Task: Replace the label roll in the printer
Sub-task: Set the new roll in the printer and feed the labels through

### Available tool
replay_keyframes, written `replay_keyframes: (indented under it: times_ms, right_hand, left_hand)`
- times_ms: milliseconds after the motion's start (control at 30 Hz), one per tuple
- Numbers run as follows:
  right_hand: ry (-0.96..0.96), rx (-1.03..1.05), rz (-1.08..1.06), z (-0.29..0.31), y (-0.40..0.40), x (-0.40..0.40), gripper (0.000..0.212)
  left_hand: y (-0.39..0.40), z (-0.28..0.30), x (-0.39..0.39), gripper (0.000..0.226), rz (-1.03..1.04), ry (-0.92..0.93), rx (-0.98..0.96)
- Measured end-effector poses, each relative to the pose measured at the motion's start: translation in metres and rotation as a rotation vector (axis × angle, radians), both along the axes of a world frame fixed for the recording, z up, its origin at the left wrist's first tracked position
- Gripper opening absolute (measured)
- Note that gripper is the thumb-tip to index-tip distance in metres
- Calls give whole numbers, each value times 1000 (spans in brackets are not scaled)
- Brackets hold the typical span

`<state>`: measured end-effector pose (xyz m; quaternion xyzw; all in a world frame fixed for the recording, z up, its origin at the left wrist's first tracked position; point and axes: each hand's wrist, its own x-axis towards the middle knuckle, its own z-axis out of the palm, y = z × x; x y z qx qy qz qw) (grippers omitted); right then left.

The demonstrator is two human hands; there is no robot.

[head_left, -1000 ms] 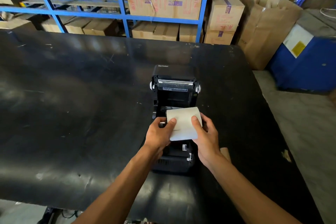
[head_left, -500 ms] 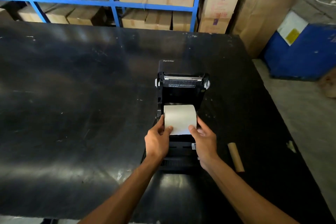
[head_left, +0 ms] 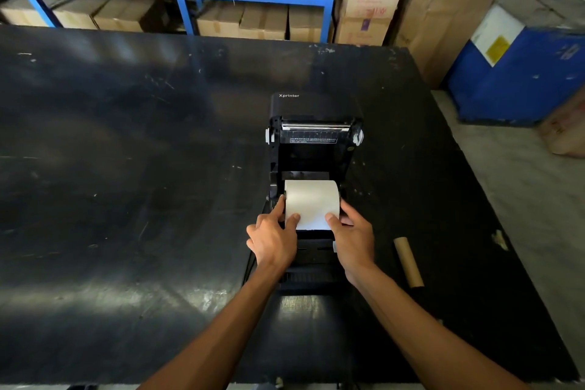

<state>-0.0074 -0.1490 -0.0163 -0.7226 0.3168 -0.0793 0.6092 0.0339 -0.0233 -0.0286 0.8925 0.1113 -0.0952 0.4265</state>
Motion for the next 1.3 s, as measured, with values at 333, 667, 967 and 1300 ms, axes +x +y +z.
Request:
replay_keyframes:
  times_ms: [333, 667, 967, 1300]
  right_hand:
    - [110, -154, 89, -2, -10, 5, 48]
    - [90, 160, 72, 9, -25, -4, 22]
    - [267, 191, 402, 19, -58, -2, 11]
    - [141, -440, 465, -13, -47, -5, 10]
  left_hand:
    - [4, 4, 1, 55, -41, 27, 31]
    - [11, 15, 0, 34, 129, 126, -281]
    - [37, 18, 5, 24, -124, 301, -457]
    - [29, 2, -2, 17, -86, 89, 84]
